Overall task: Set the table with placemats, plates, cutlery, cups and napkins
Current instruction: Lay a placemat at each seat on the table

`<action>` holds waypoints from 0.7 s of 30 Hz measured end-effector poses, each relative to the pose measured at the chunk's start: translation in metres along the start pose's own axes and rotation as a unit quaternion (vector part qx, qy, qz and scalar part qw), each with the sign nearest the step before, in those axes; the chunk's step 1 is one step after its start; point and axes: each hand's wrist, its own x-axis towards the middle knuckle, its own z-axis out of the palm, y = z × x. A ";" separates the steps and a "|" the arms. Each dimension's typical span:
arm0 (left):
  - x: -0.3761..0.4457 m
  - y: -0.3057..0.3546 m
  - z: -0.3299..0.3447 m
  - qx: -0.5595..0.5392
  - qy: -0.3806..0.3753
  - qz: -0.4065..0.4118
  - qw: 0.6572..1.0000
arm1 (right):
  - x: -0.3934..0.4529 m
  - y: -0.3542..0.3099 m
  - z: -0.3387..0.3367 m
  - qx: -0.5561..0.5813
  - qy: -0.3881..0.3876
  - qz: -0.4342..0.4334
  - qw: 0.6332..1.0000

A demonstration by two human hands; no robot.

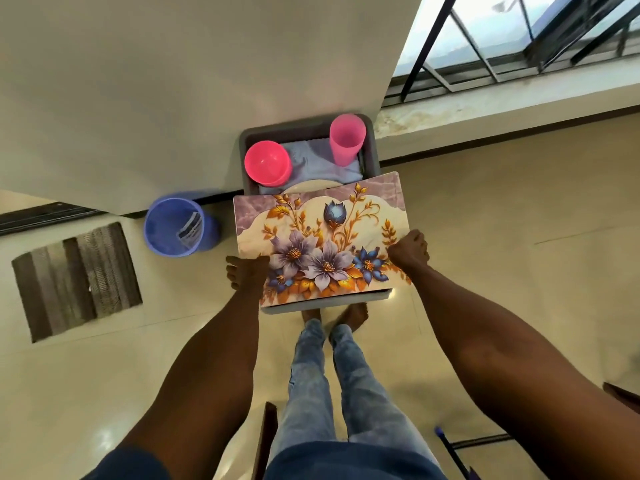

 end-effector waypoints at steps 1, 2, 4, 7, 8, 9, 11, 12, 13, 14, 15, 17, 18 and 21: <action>0.004 0.002 0.000 -0.021 -0.008 -0.010 1.000 | 0.005 0.001 0.001 0.013 -0.006 0.011 1.000; 0.010 0.002 0.001 -0.038 -0.017 -0.011 0.999 | 0.009 0.003 0.002 0.024 -0.013 0.014 1.000; 0.011 0.004 0.000 -0.041 -0.023 -0.001 0.999 | 0.012 0.003 0.003 0.046 -0.015 0.011 0.999; 0.004 0.006 0.000 -0.018 0.010 0.020 1.000 | 0.010 0.001 0.005 0.069 0.025 0.002 0.997; 0.000 0.007 0.001 -0.013 0.022 0.026 0.999 | 0.008 -0.001 0.005 0.077 0.042 -0.001 0.996; -0.005 0.008 0.000 -0.007 0.034 0.032 0.999 | 0.004 -0.004 0.004 0.086 0.054 -0.002 0.995; -0.012 0.011 -0.003 0.004 0.057 0.044 0.997 | -0.003 -0.009 0.002 0.108 0.059 -0.002 0.992; -0.015 0.012 -0.005 0.007 0.065 0.051 0.997 | -0.005 -0.011 0.000 0.119 0.058 -0.002 0.991; -0.020 0.014 -0.007 0.004 0.069 0.059 0.996 | -0.008 -0.013 -0.003 0.128 0.055 -0.002 0.990; -0.023 0.016 -0.008 -0.003 0.069 0.066 0.995 | -0.010 -0.014 -0.005 0.135 0.053 -0.004 0.989; -0.026 0.017 -0.010 -0.010 0.067 0.072 0.995 | -0.011 -0.014 -0.007 0.142 0.050 -0.008 0.989; -0.034 0.017 -0.014 -0.019 0.064 0.087 0.994 | -0.017 -0.013 -0.011 0.163 0.053 -0.017 0.985; -0.038 0.017 -0.015 -0.023 0.065 0.097 0.993 | -0.022 -0.012 -0.013 0.174 0.059 -0.019 0.983; -0.056 0.016 -0.021 -0.048 0.074 0.115 0.989 | -0.039 -0.005 -0.019 0.216 0.075 -0.007 0.973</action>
